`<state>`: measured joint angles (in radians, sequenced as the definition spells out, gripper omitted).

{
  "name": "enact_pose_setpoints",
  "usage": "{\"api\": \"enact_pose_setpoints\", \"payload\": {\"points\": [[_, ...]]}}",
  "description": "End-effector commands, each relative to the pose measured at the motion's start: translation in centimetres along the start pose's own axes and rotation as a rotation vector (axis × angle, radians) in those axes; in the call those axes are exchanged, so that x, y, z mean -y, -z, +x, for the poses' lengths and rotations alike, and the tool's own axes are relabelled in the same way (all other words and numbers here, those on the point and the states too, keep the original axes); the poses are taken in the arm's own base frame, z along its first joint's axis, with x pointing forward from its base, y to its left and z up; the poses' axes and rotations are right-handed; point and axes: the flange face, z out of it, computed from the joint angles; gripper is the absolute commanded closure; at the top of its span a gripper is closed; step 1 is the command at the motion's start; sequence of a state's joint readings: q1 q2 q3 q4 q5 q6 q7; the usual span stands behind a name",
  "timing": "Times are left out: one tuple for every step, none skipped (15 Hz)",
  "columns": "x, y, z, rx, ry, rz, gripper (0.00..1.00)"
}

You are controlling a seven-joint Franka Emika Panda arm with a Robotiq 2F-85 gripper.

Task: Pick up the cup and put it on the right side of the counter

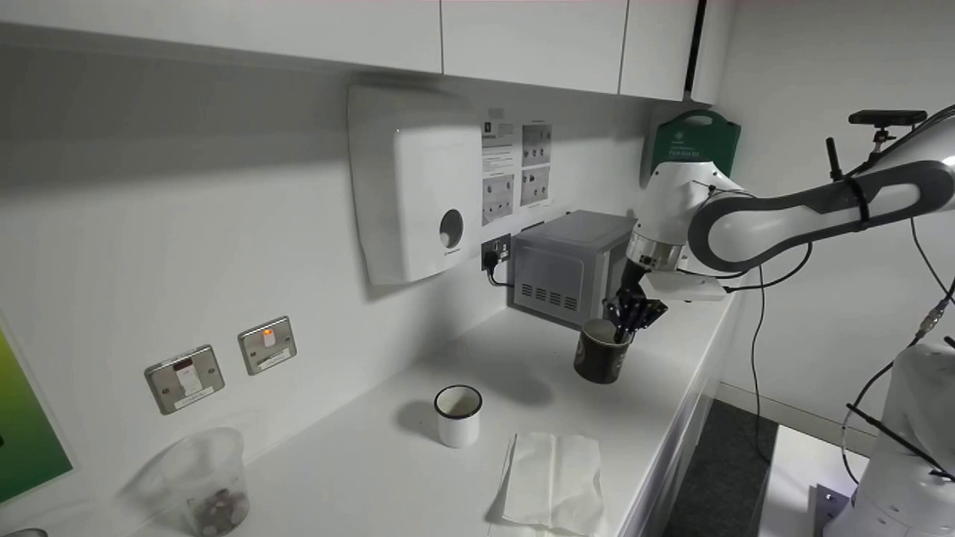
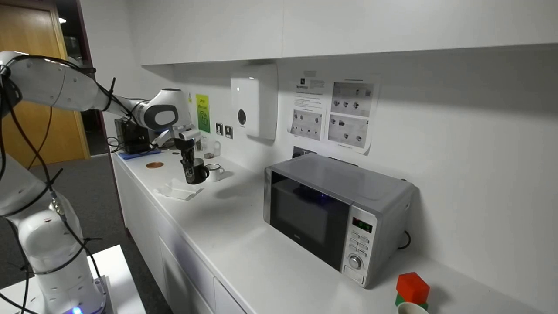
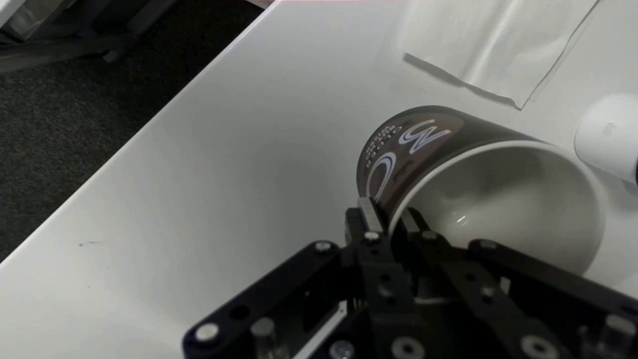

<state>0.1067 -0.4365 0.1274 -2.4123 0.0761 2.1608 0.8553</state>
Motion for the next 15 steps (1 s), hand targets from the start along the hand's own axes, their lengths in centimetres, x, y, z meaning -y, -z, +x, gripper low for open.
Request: {"api": "enact_pose_setpoints", "payload": {"points": [[0.3,-0.1,0.2,-0.003,-0.015,-0.008,0.98],[0.3,-0.3,0.3,-0.003,-0.026,-0.01,0.98],[0.2,-0.4,0.5,-0.002,-0.036,-0.009,0.98],[-0.1,-0.4,0.9,0.0,-0.049,-0.008,0.98],[-0.4,-0.4,1.2,-0.002,-0.065,-0.007,0.98],[-0.8,-0.4,1.6,-0.003,-0.082,-0.006,0.98],[-1.3,-0.3,2.1,-0.002,-0.105,-0.002,0.98],[-1.8,-0.3,2.6,-0.004,-0.129,0.003,0.98],[-2.5,-0.2,3.4,-0.002,-0.16,0.009,0.98],[-3.1,-0.1,4.0,0.004,-0.185,0.012,0.98],[-3.9,0.0,4.8,0.008,-0.215,0.018,0.98],[-4.9,0.1,5.6,0.016,-0.248,0.026,0.98],[-5.8,0.1,6.3,0.023,-0.278,0.035,0.98],[-6.7,0.1,7.1,0.029,-0.313,0.043,0.98],[-7.6,0.0,7.8,0.035,-0.345,0.049,0.98]]}}
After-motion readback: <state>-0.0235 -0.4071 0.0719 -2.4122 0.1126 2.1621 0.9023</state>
